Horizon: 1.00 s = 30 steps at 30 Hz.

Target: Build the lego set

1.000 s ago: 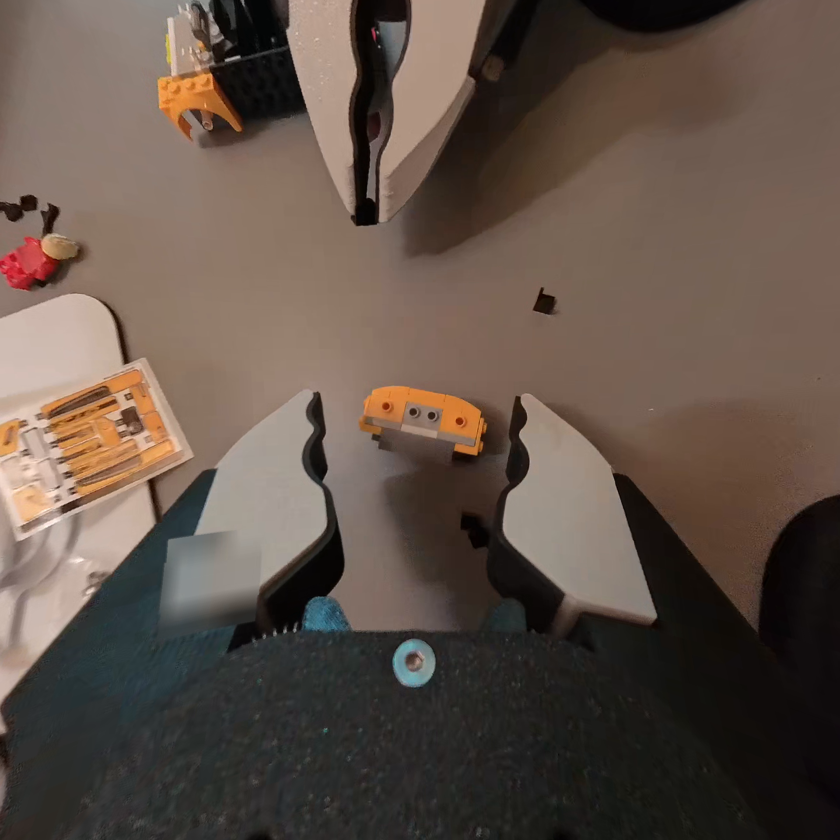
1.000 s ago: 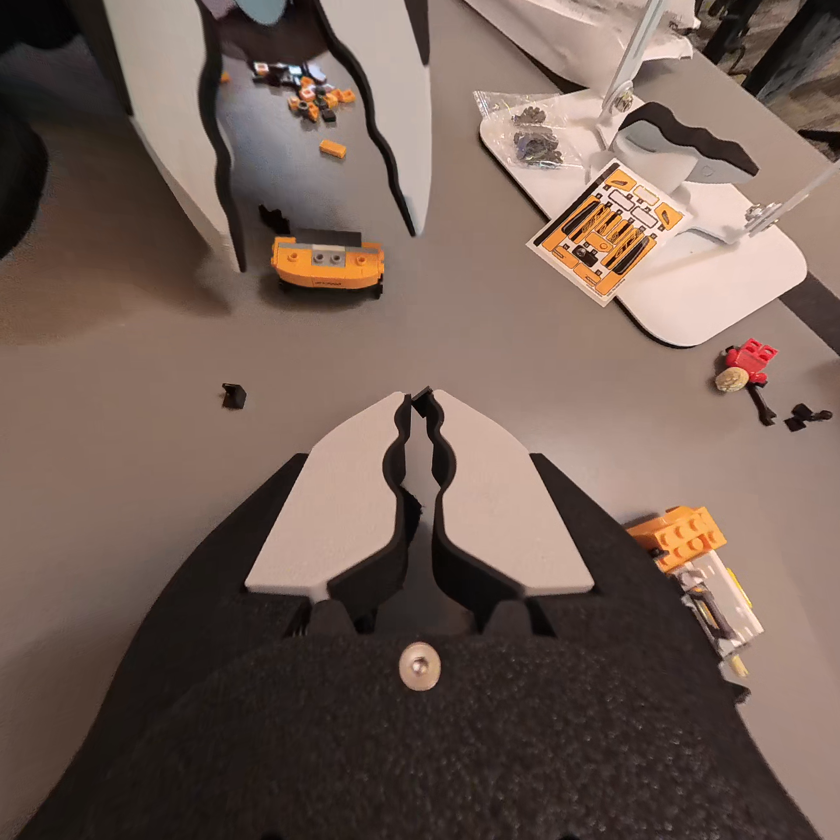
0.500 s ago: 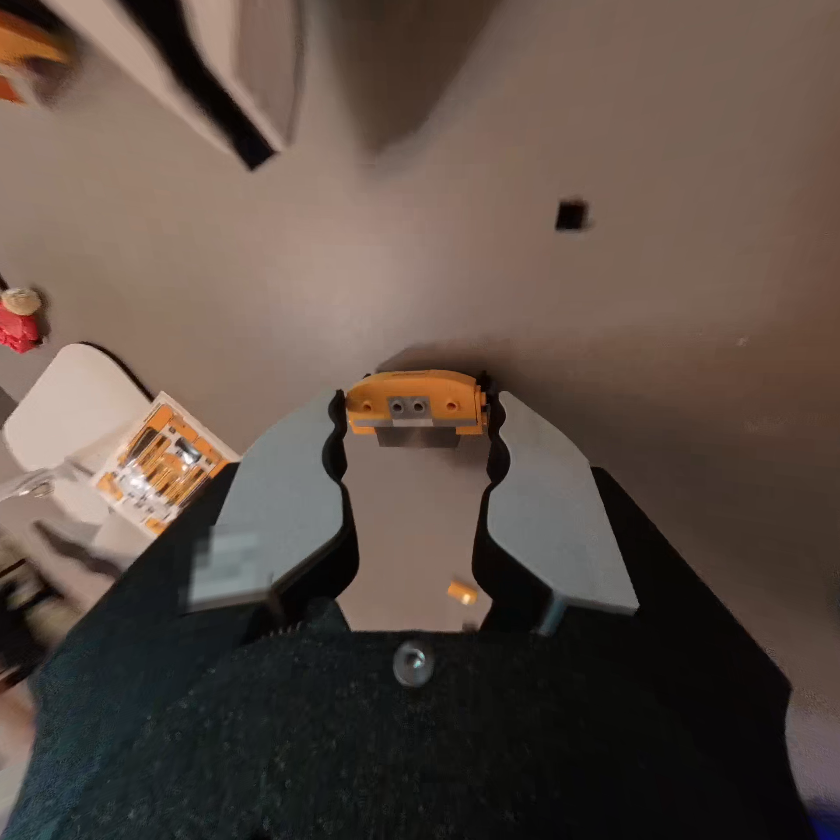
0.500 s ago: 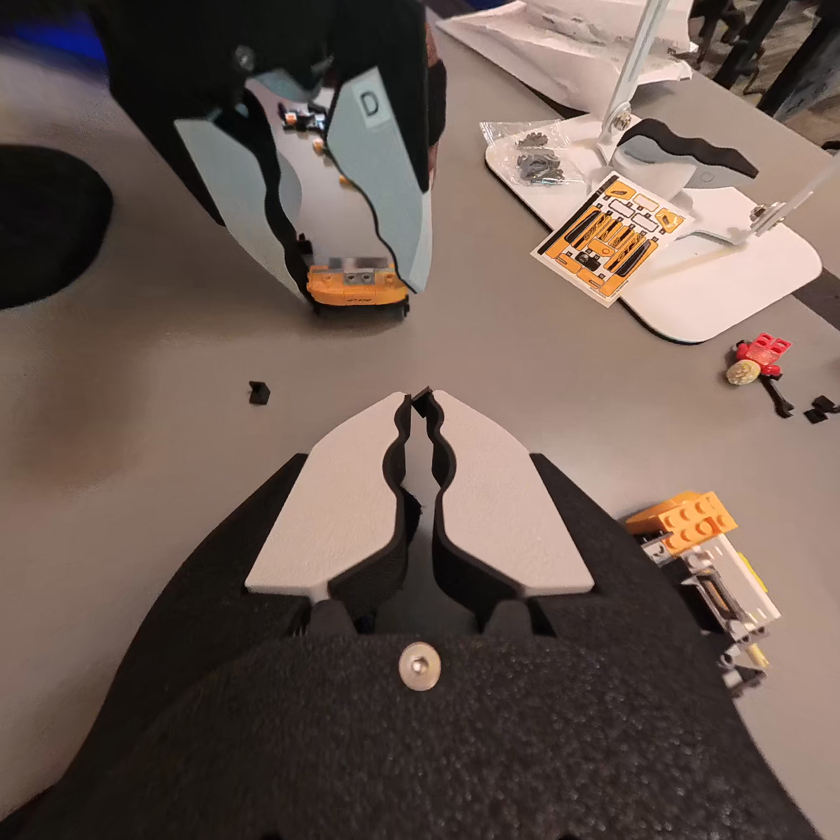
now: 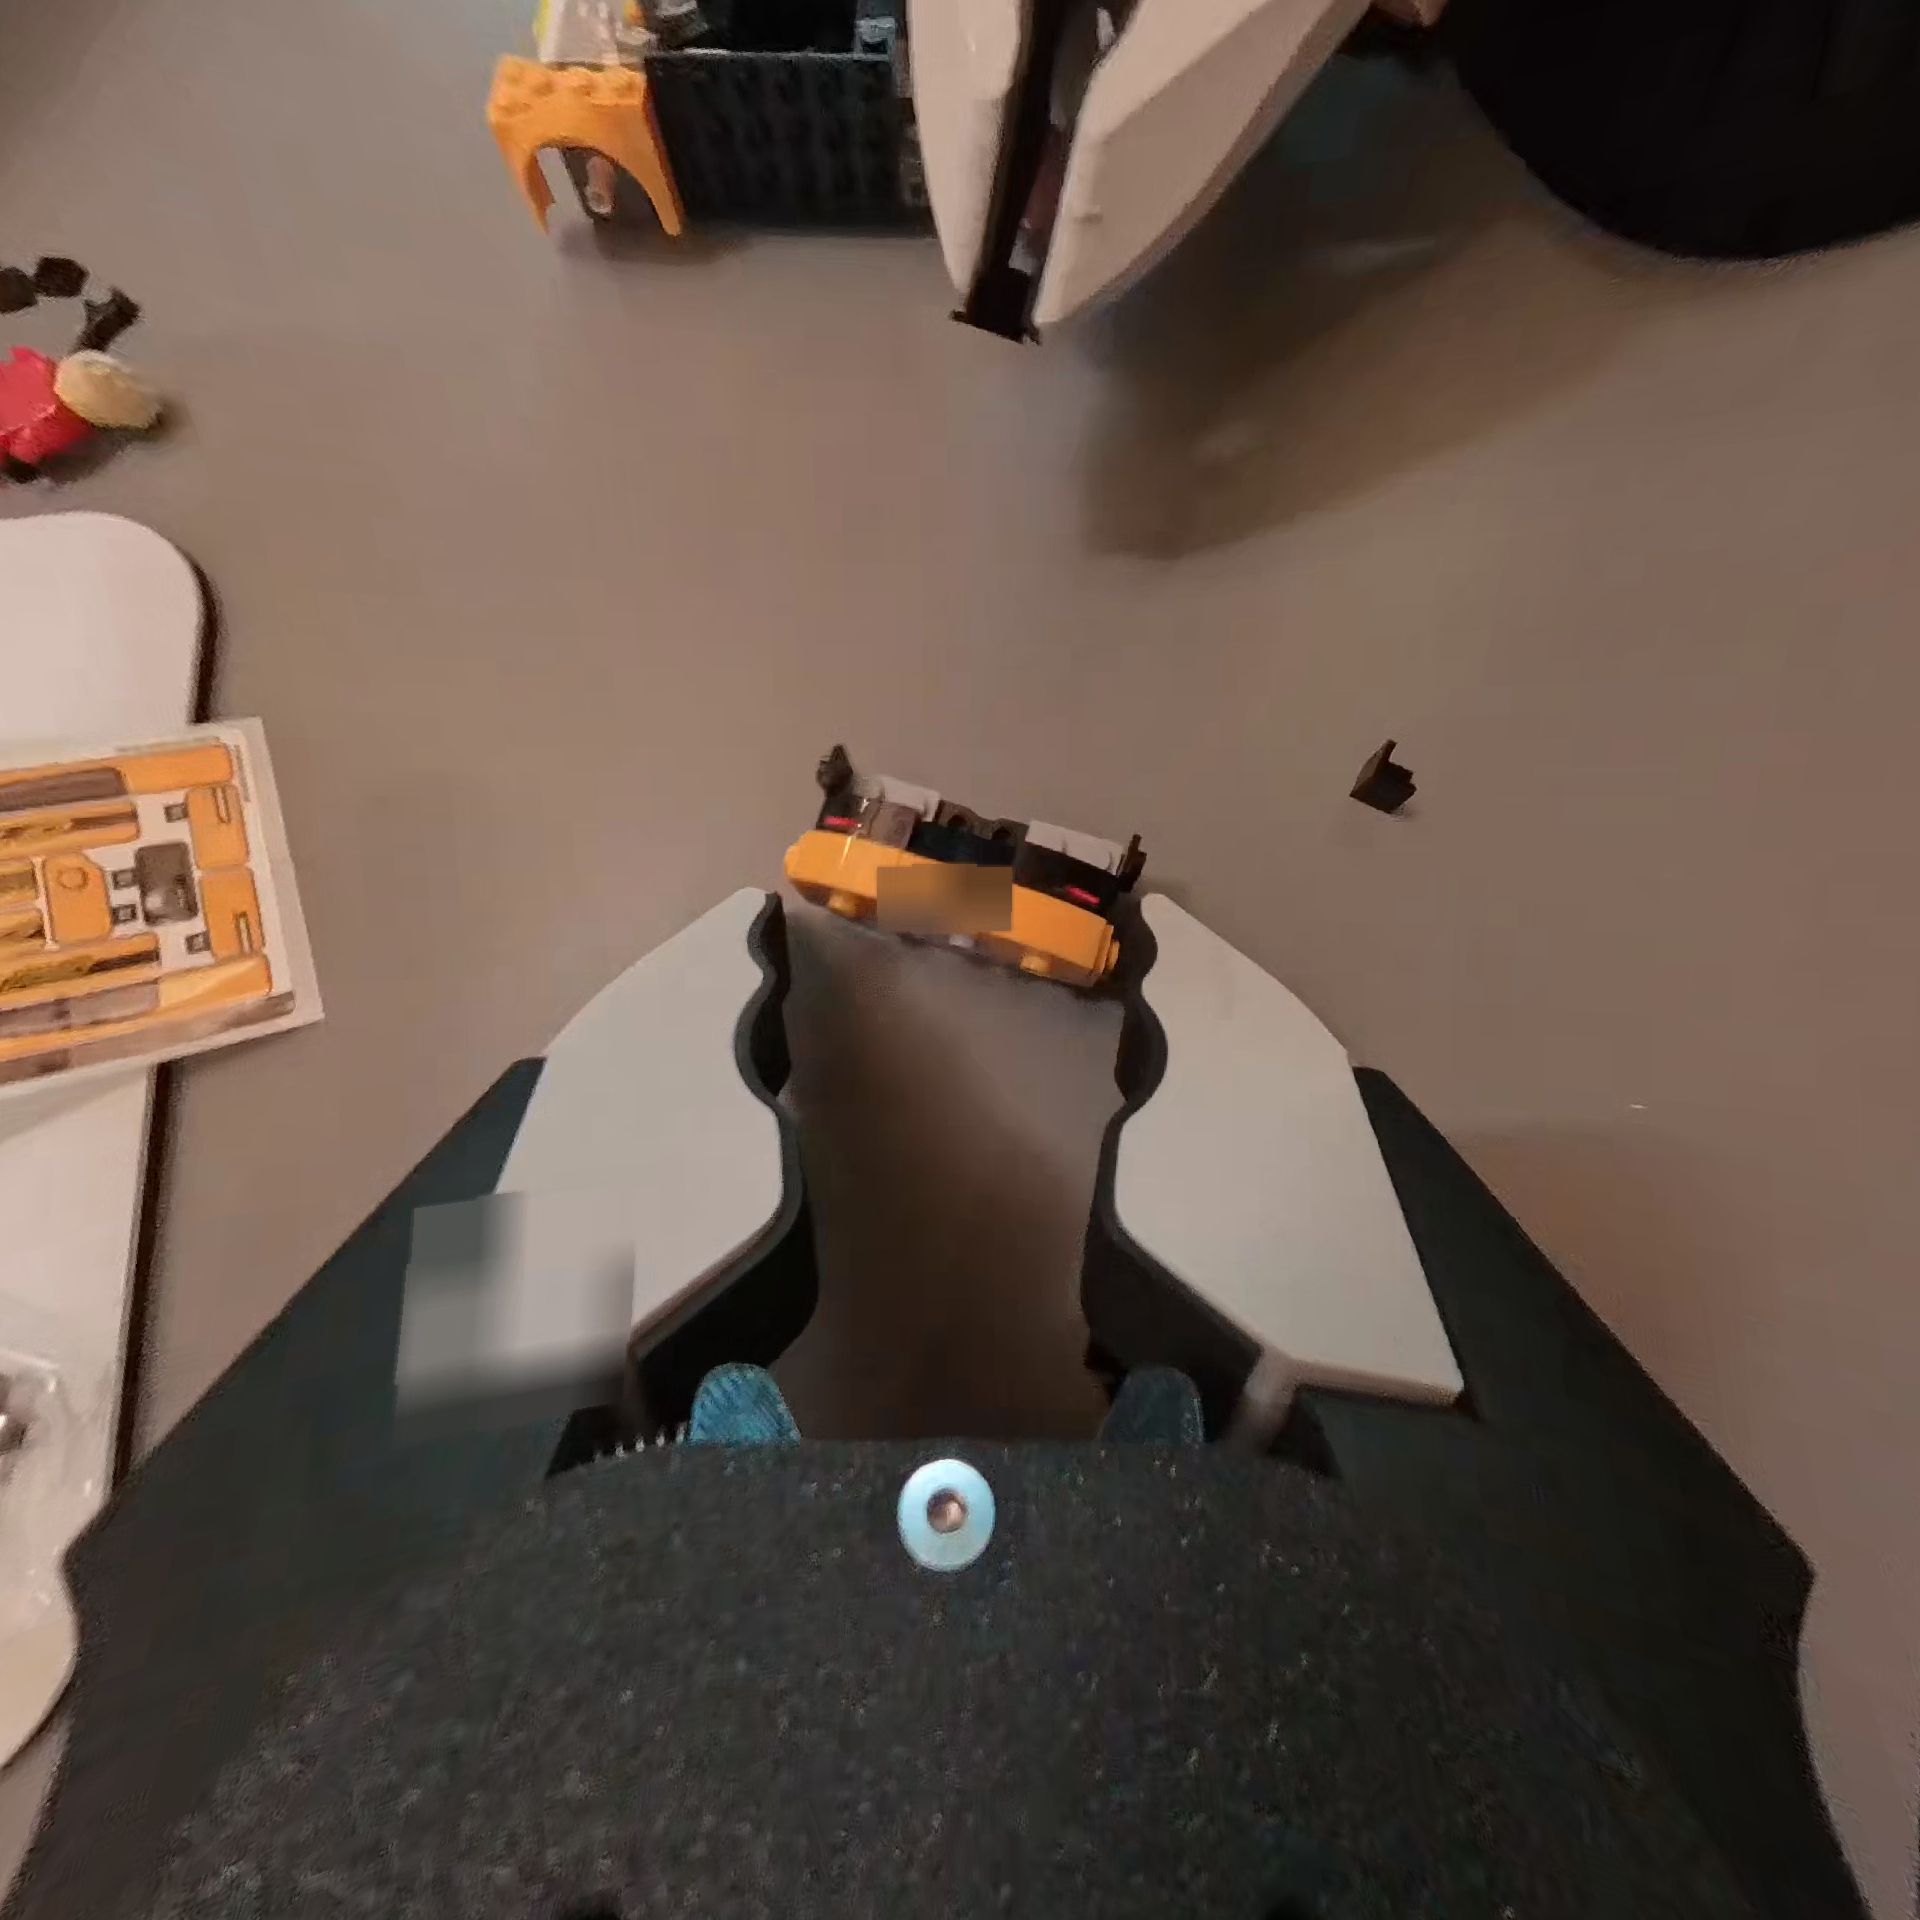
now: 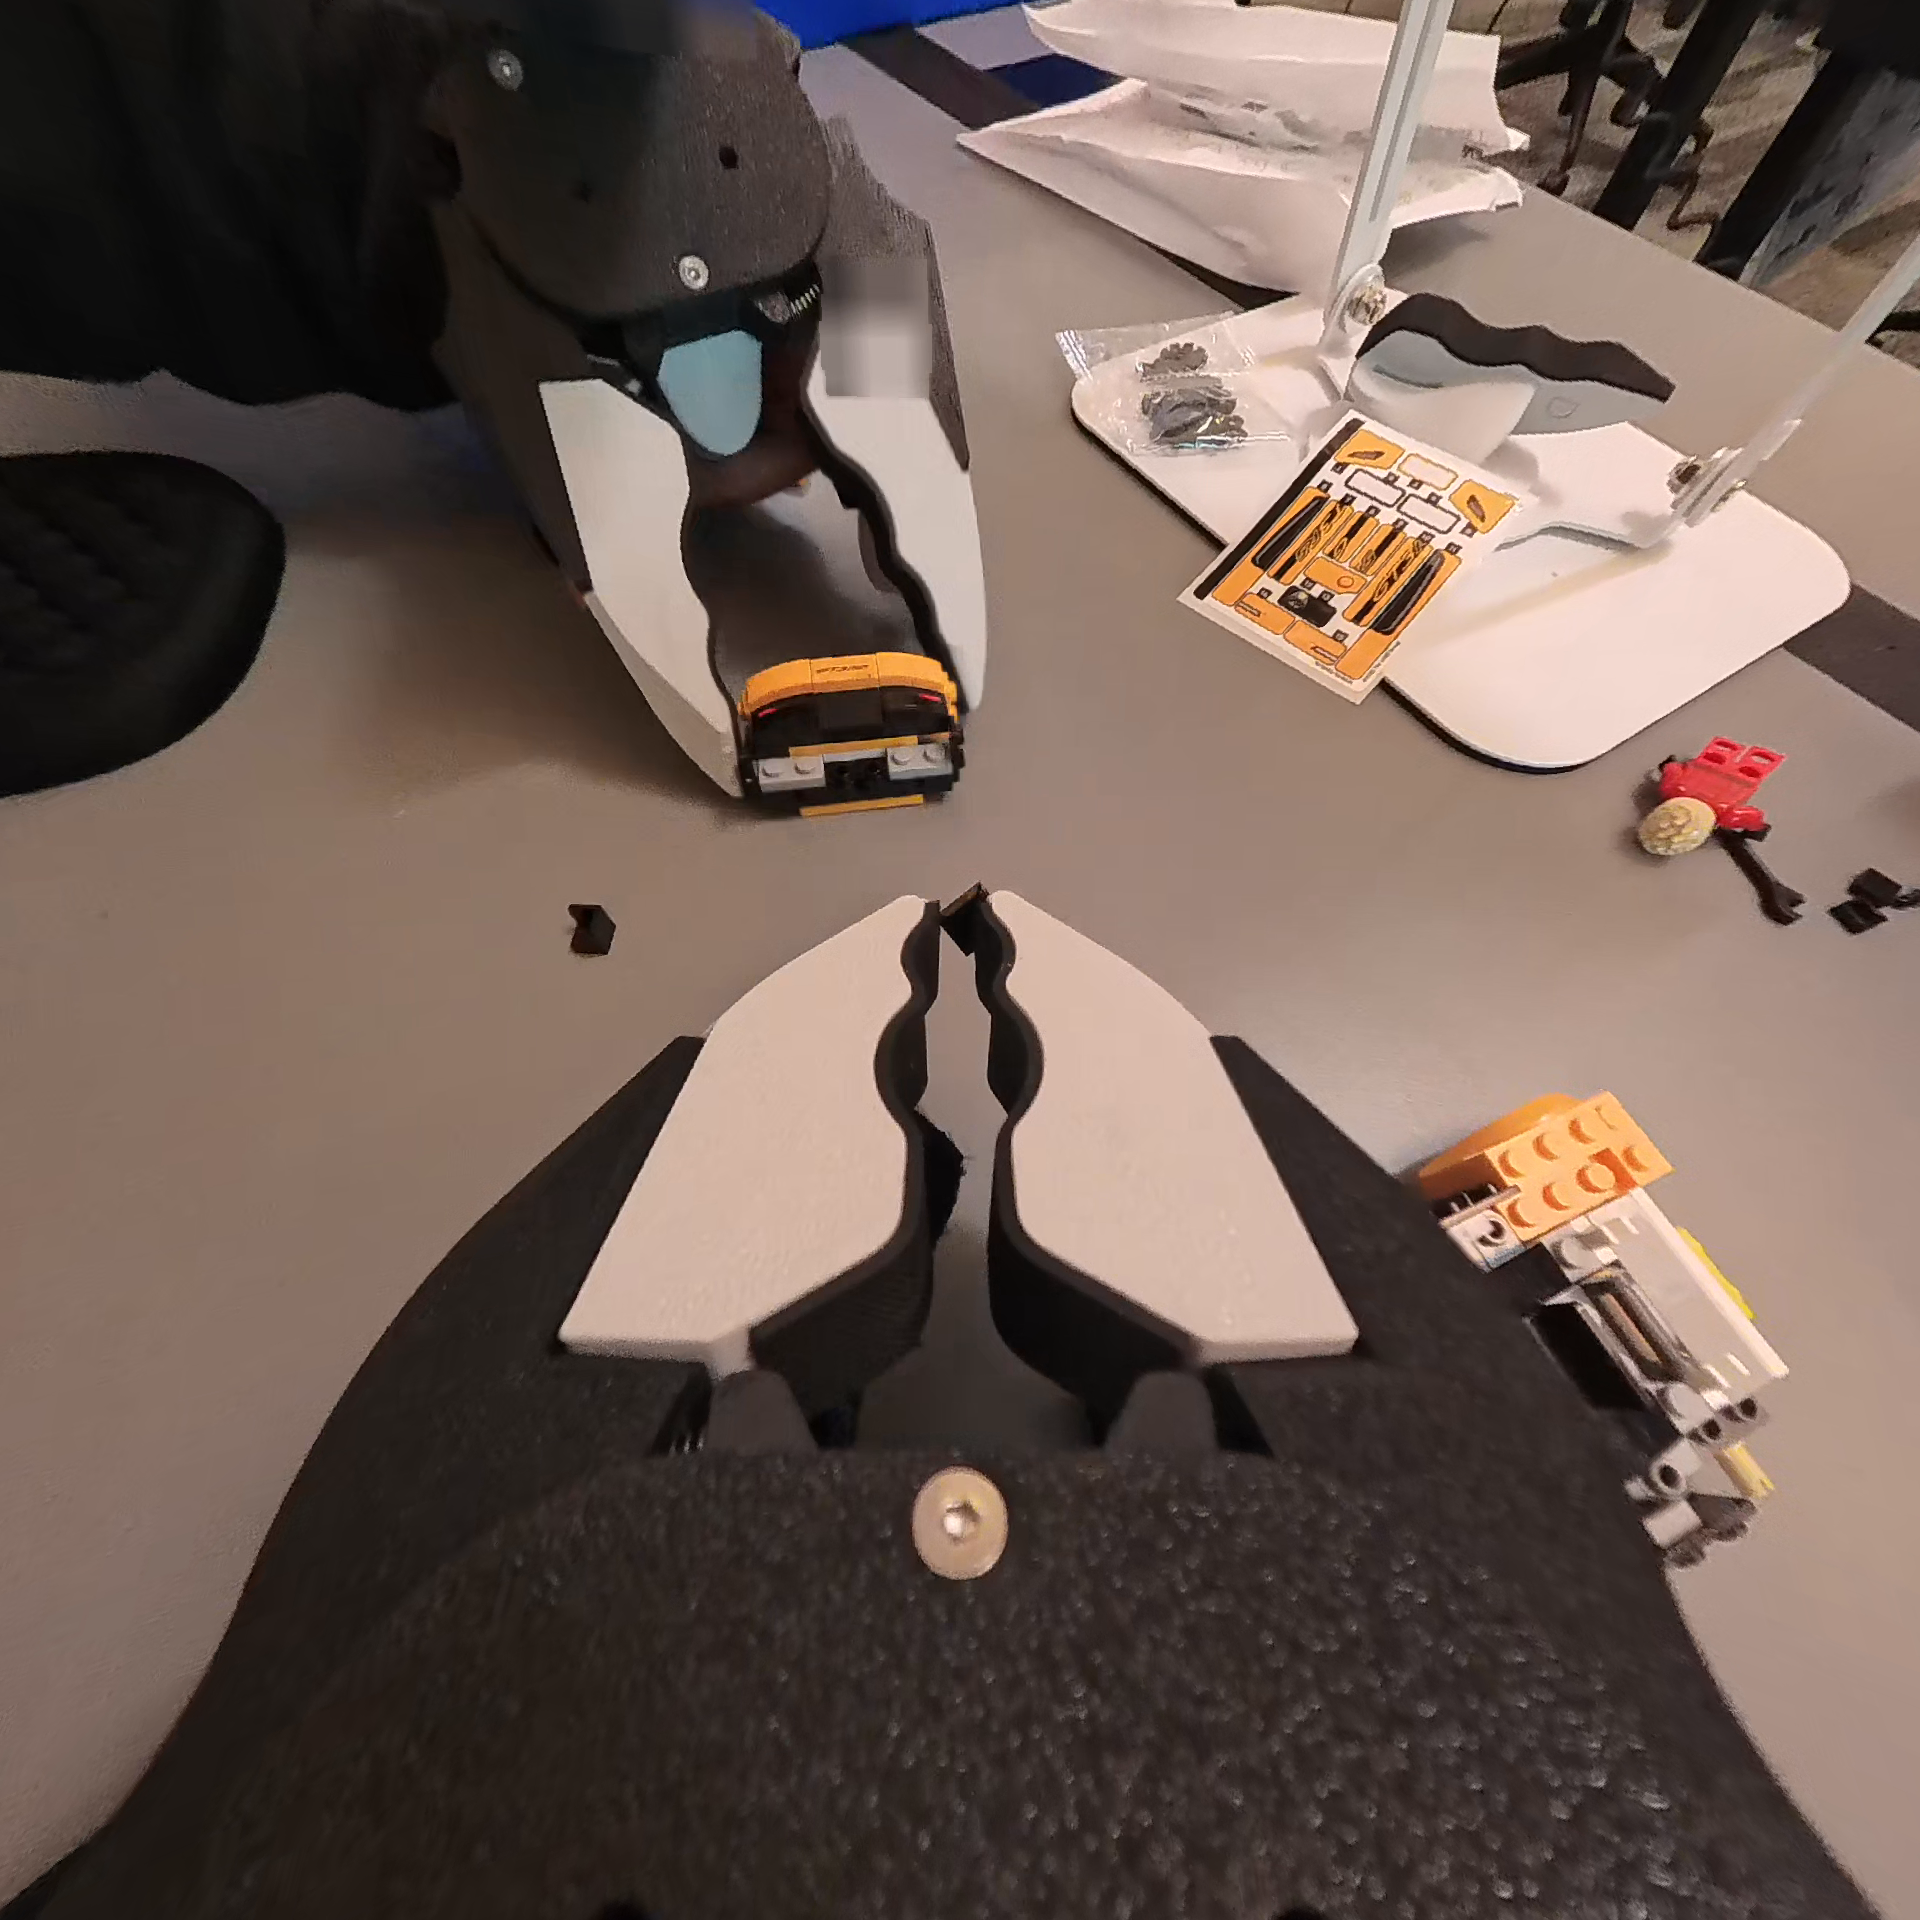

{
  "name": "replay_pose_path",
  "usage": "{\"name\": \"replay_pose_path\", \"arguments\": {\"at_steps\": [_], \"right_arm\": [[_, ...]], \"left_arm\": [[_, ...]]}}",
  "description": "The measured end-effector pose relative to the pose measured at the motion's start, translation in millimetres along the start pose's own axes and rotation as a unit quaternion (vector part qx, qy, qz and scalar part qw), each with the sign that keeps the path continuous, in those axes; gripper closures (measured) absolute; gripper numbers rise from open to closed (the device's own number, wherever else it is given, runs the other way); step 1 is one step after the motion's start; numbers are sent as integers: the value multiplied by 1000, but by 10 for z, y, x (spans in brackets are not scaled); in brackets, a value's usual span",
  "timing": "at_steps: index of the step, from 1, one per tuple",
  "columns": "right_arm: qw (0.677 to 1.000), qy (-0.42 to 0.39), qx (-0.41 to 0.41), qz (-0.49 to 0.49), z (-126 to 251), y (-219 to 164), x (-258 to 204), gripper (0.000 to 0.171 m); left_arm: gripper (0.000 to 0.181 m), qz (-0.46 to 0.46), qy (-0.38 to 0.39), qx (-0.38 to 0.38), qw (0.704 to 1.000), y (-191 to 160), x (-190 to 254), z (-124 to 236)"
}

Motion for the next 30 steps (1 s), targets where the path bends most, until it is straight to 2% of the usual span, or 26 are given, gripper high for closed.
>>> {"name": "replay_pose_path", "arguments": {"at_steps": [4,6,7,9,11,14,16,18,21,23,25,27,30], "right_arm": [[1000,4,-1,-1,-5,-9,-3,165],[1000,8,-1,-2,-4,-11,-9,165],[1000,9,-1,-2,-5,-11,-12,165],[1000,9,-3,0,-9,-14,-14,165],[1000,7,-3,3,-10,-14,-13,165],[1000,7,-3,4,-9,-17,-15,165],[1000,9,-4,4,-12,-19,-21,165],[1000,16,-5,7,-16,-22,-44,165],[999,40,-2,26,-17,-22,-126,165],[998,53,-3,40,-22,-32,-178,165],[997,61,-3,46,-25,-44,-202,165],[997,68,3,45,-20,-35,-216,165],[996,79,24,46,9,14,-250,165]], "left_arm": [[102,-7,-1,-50,999,-57,-22,90],[100,-6,-11,-45,999,6,5,138],[103,-1,-13,-45,999,46,10,153],[125,24,-15,-79,996,90,2,156],[127,70,-32,-98,992,152,9,117],[131,89,-44,-93,991,210,-54,57],[132,57,-73,-93,991,218,-85,43],[132,-12,-119,-92,989,228,-87,42],[142,-84,-209,-65,972,276,-33,20],[142,-113,-227,-50,966,319,-69,29],[133,-111,-206,-52,971,360,-153,102],[122,-86,-151,-48,984,409,-223,215],[141,-55,-32,26,998,578,-151,355]]}}
Point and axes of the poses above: each gripper's, where its closed fingertips meet, z back along the fingers, y out of its top, x = y × z across the jaws, the point moved 4 cm from there along z, back along the fingers, and after that the axes turned 14 degrees about -z, right-handed, at the moved point
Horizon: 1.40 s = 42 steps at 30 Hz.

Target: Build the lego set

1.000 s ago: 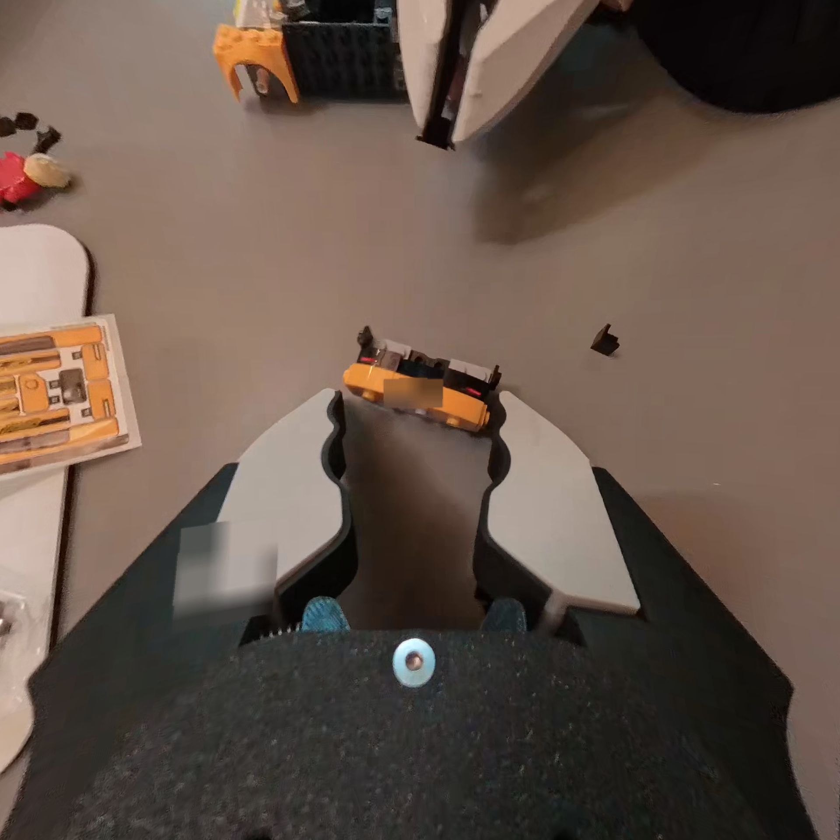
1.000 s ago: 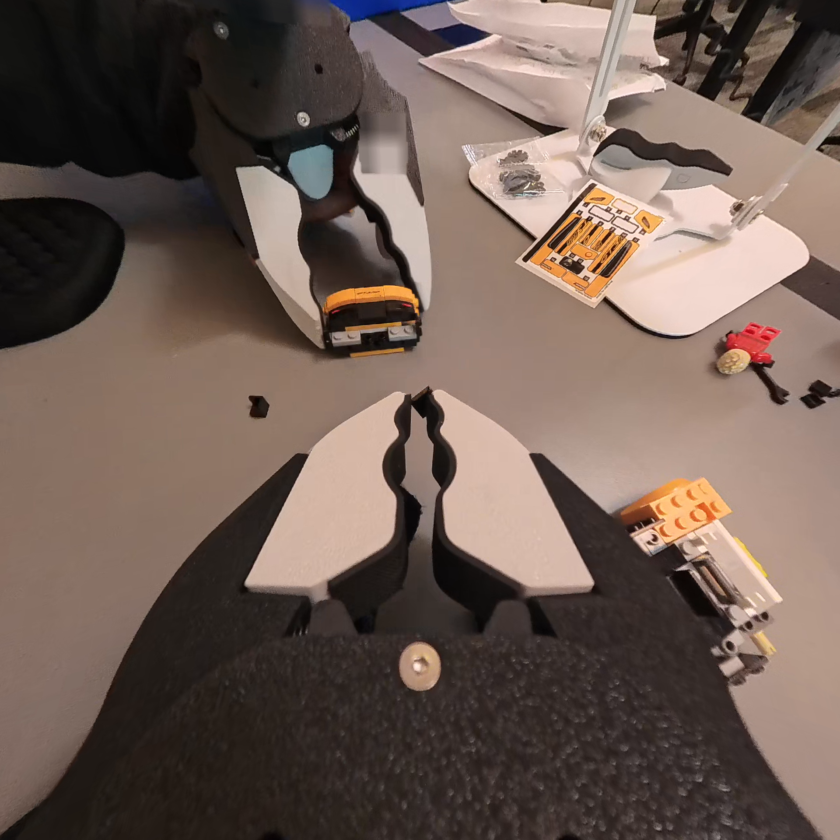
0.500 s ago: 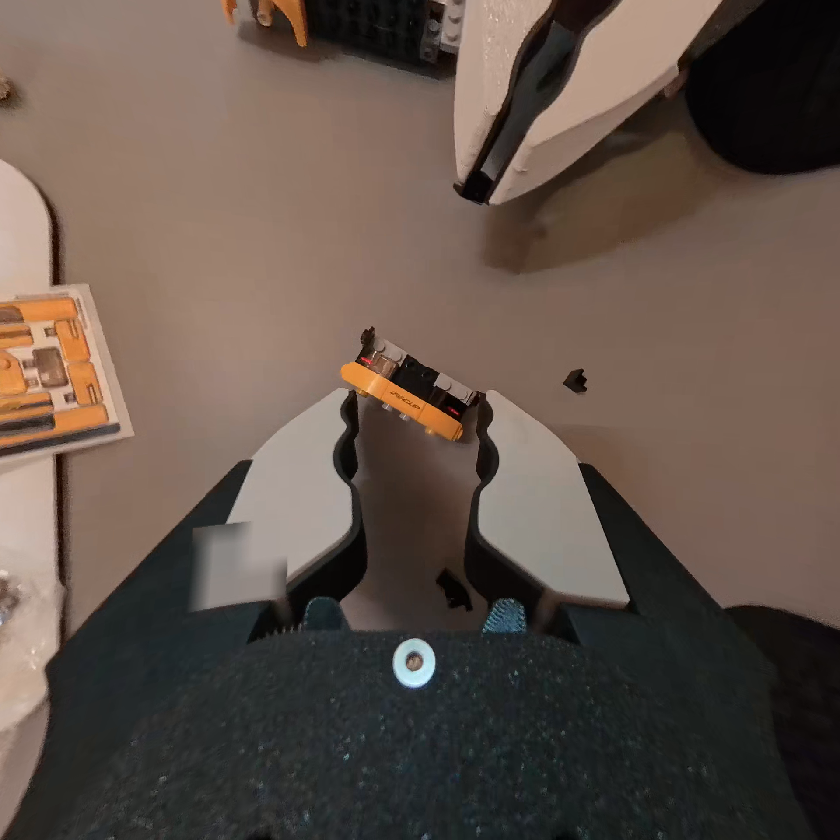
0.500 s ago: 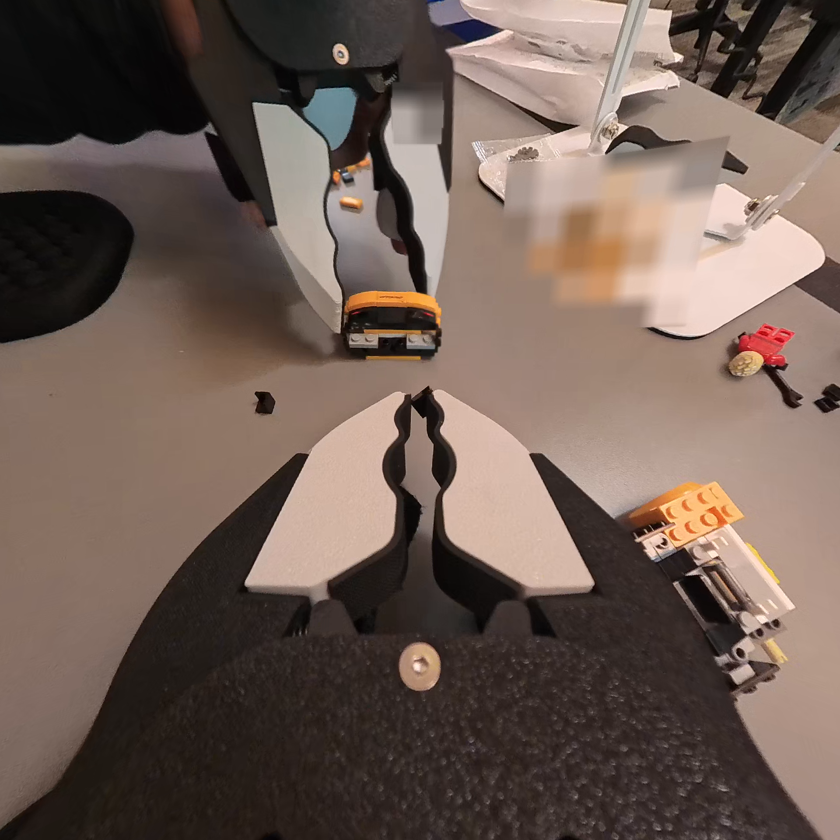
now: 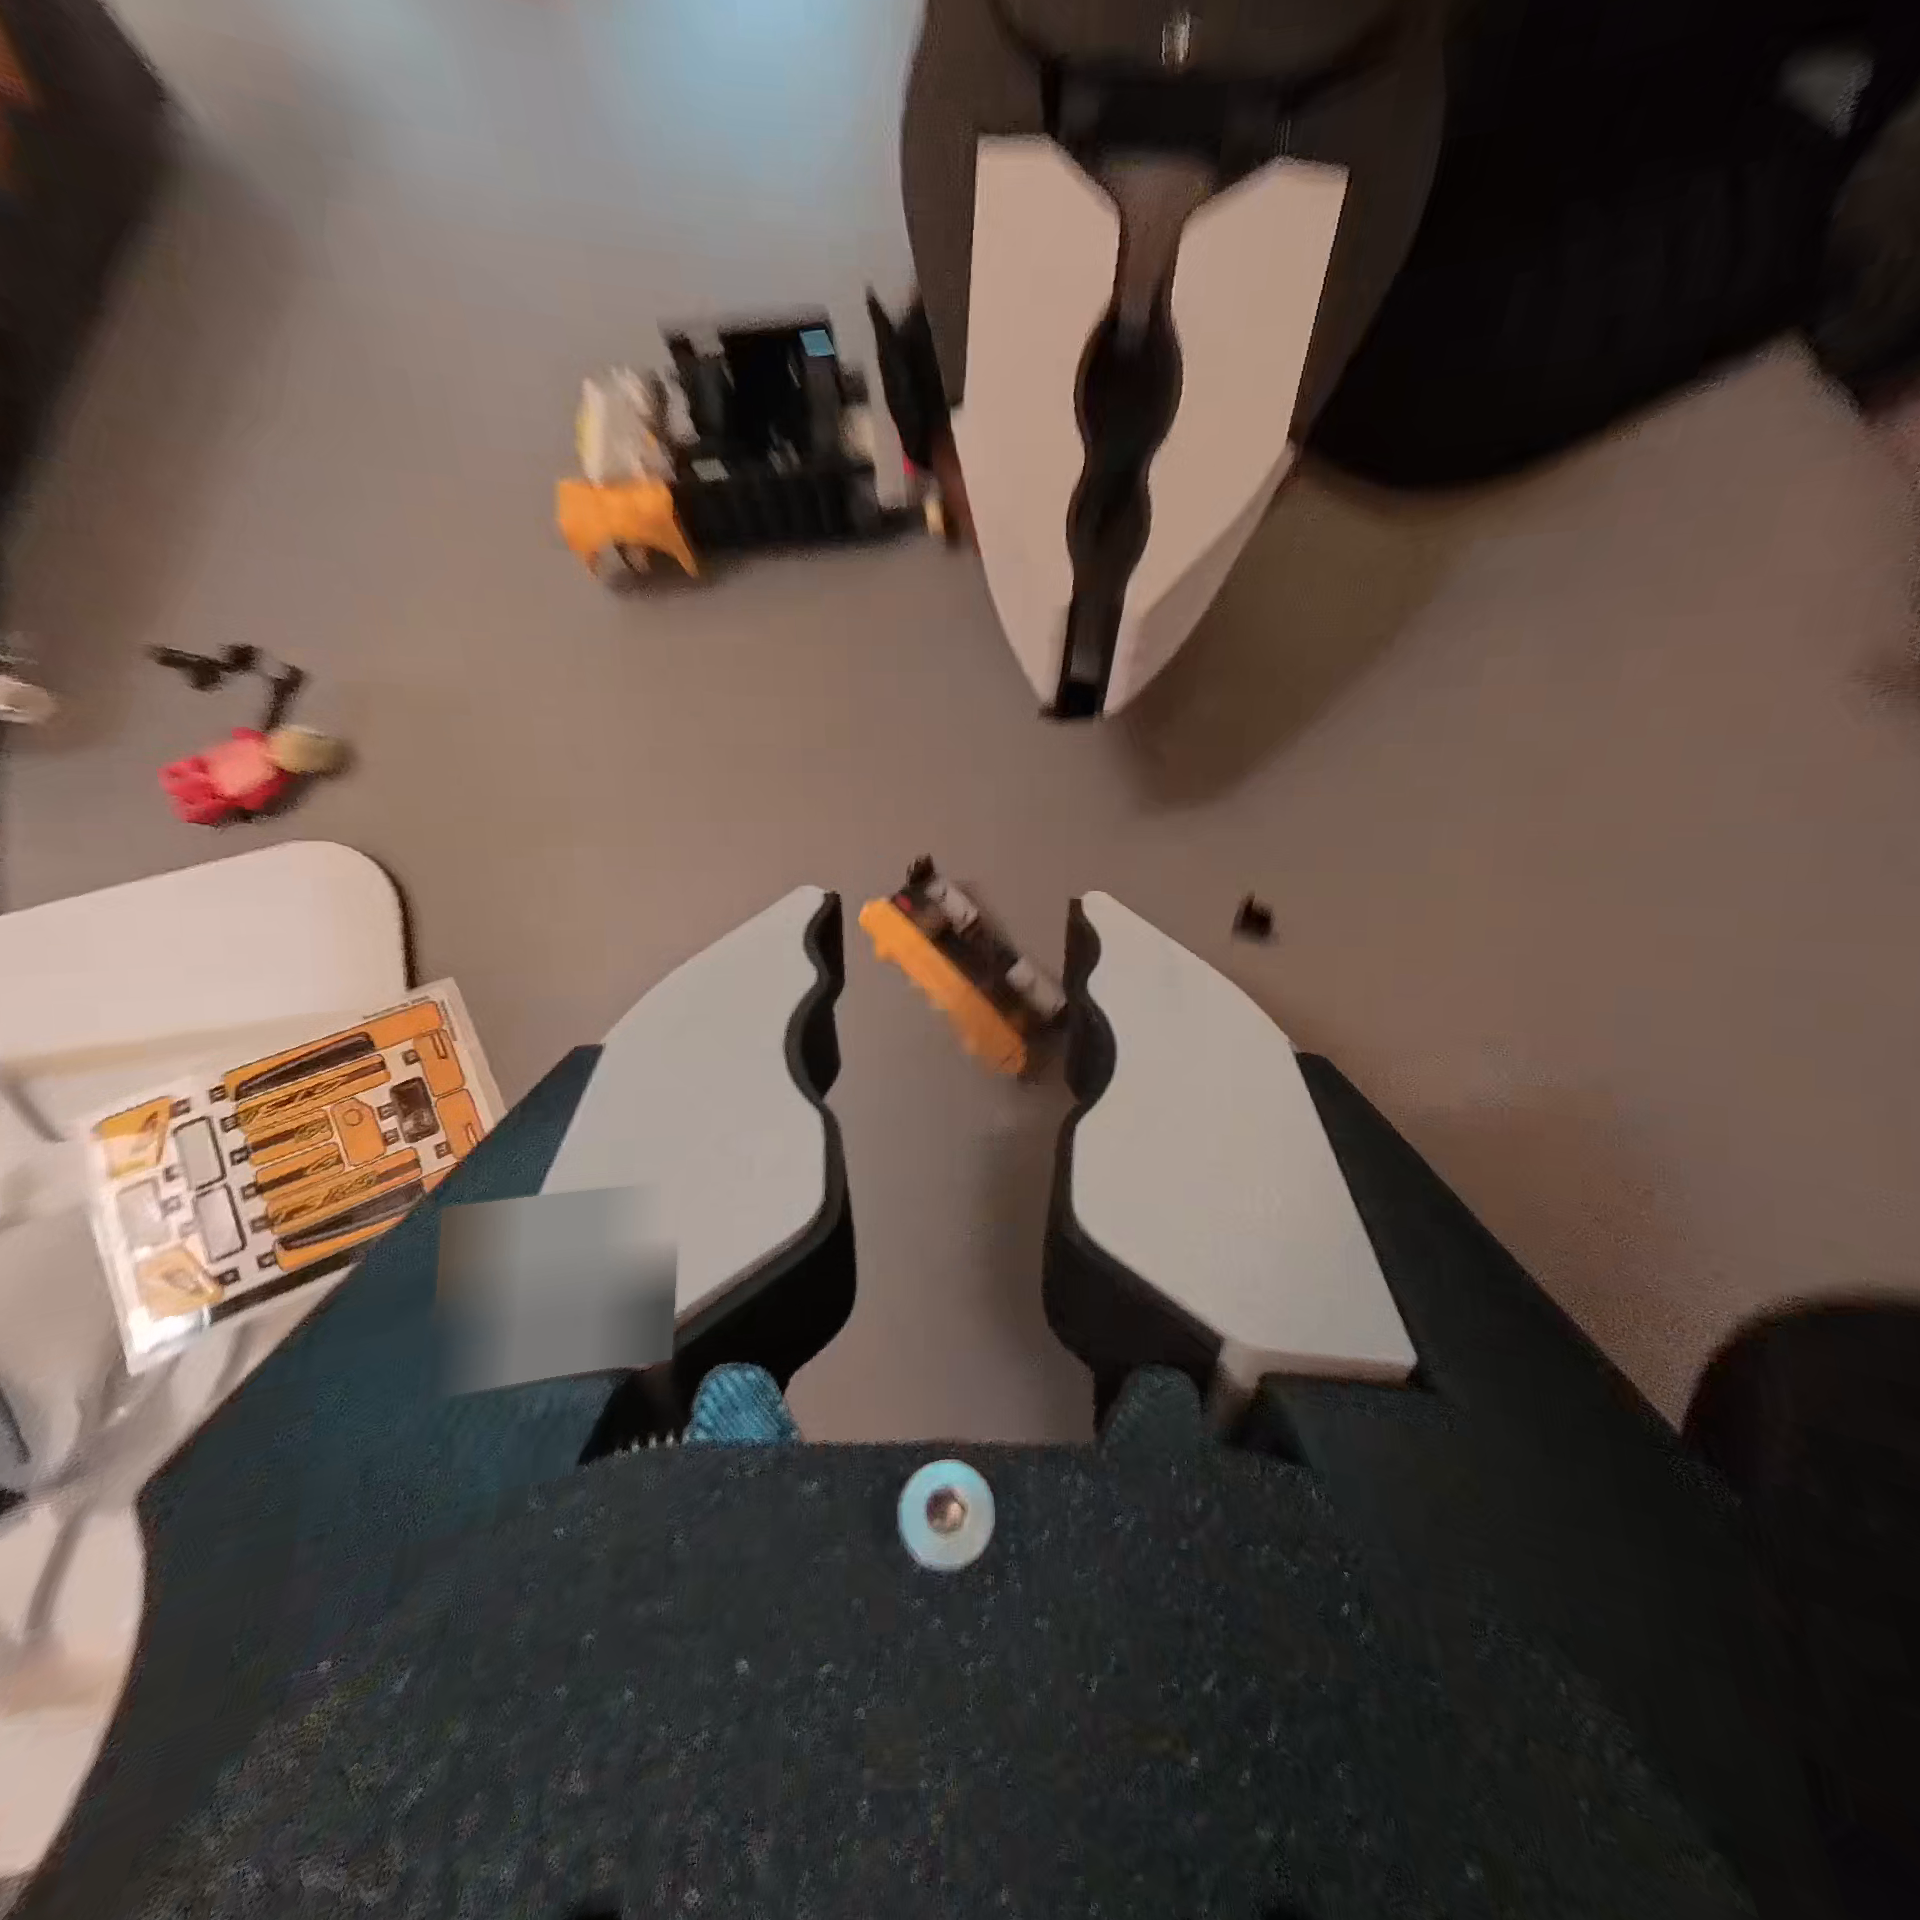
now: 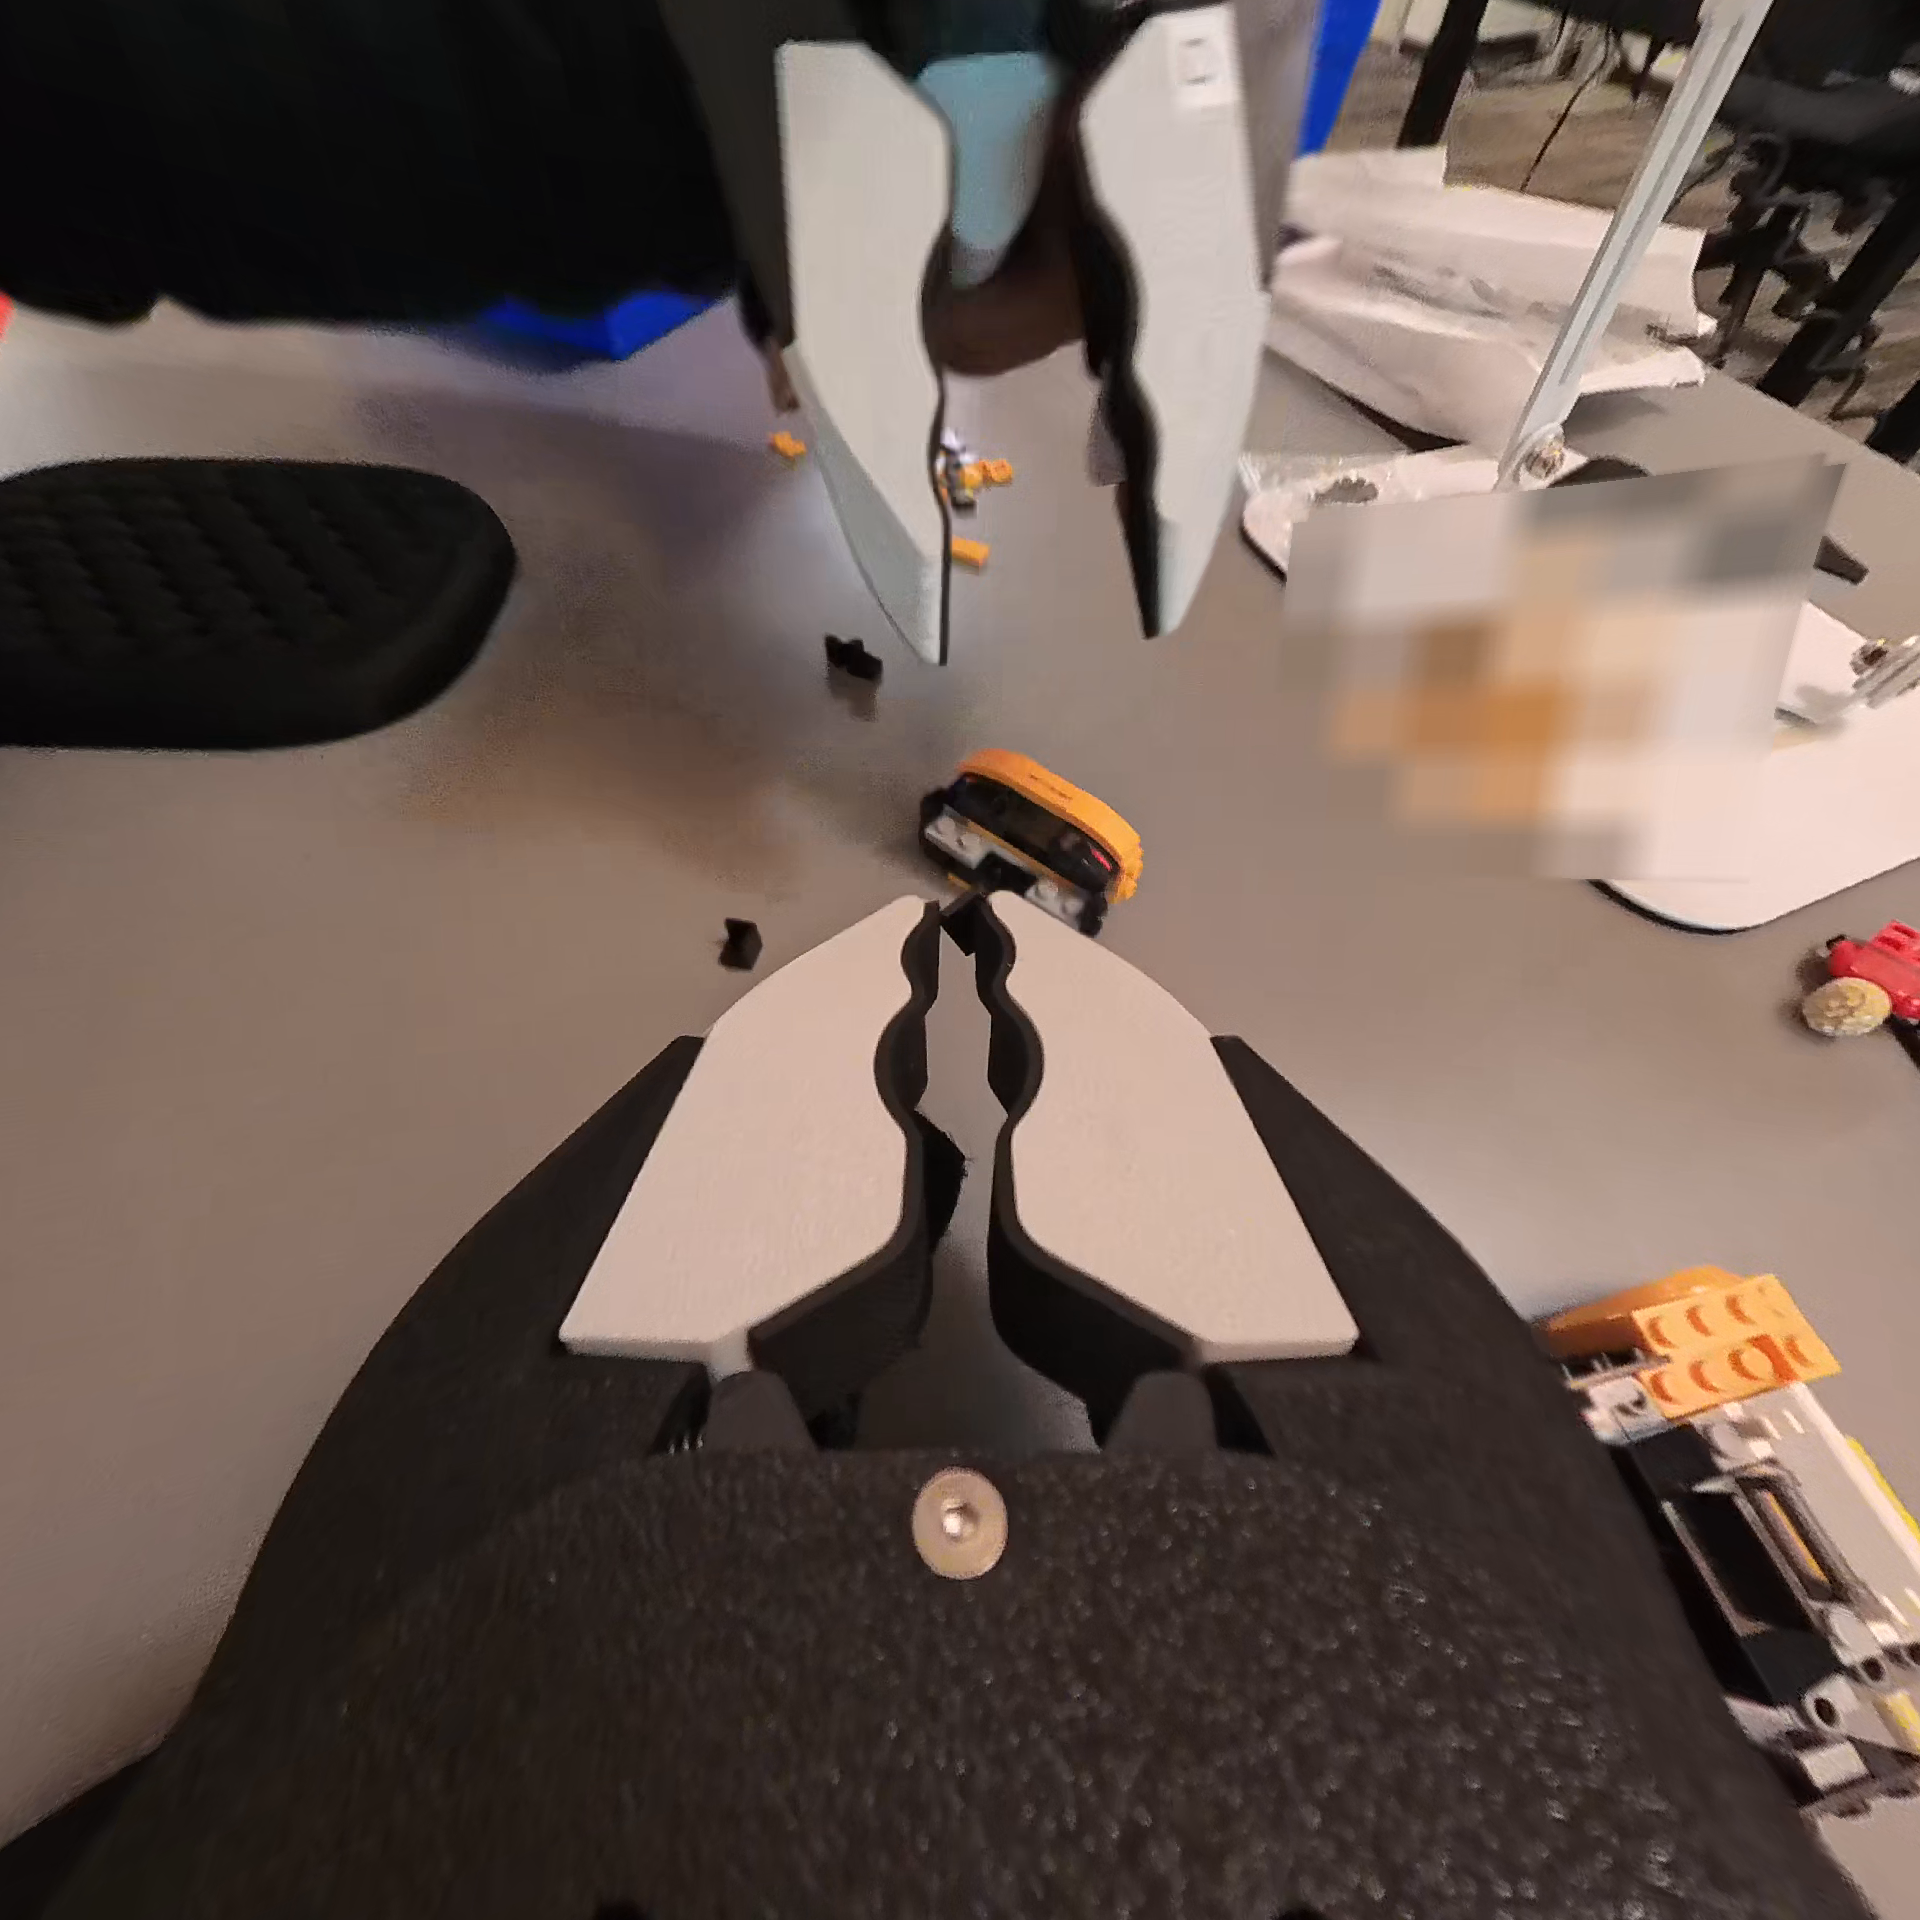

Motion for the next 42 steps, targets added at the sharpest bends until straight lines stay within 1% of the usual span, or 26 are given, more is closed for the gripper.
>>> {"name": "replay_pose_path", "arguments": {"at_steps": [2,4,6,9,11,14,17,20,23,25,30,34,36,39,42], "right_arm": [[1000,14,23,5,20,56,-53,165],[998,27,50,19,44,132,-129,165],[996,27,72,46,53,214,-214,165],[991,0,84,108,29,321,-351,165],[983,-27,86,157,-3,383,-444,164],[970,-71,79,221,-66,440,-540,165],[954,-122,70,264,-129,477,-552,165],[940,-156,65,296,-176,505,-557,165],[933,-170,52,314,-216,479,-555,165],[926,-182,48,328,-229,460,-546,165],[935,-168,55,307,-236,439,-547,165],[954,-126,68,264,-223,418,-562,165],[967,-93,79,222,-211,415,-568,163],[985,-37,106,133,-143,462,-527,162],[994,31,90,56,-131,422,-494,161]], "left_arm": [[146,30,67,55,996,100,152,10],[150,100,95,115,984,151,308,-24],[150,167,98,171,966,174,418,-34],[152,262,82,223,936,196,445,49],[154,307,61,248,917,204,449,85],[155,335,38,286,897,234,461,116],[157,355,16,311,881,255,483,151],[160,364,17,317,876,236,476,179],[169,368,18,326,871,222,474,185],[172,370,20,322,871,193,470,172],[173,345,29,309,886,181,480,167],[173,327,36,297,897,148,487,167],[173,320,36,298,899,123,486,184],[173,294,26,298,908,104,517,205],[173,256,15,287,923,107,578,178]]}}
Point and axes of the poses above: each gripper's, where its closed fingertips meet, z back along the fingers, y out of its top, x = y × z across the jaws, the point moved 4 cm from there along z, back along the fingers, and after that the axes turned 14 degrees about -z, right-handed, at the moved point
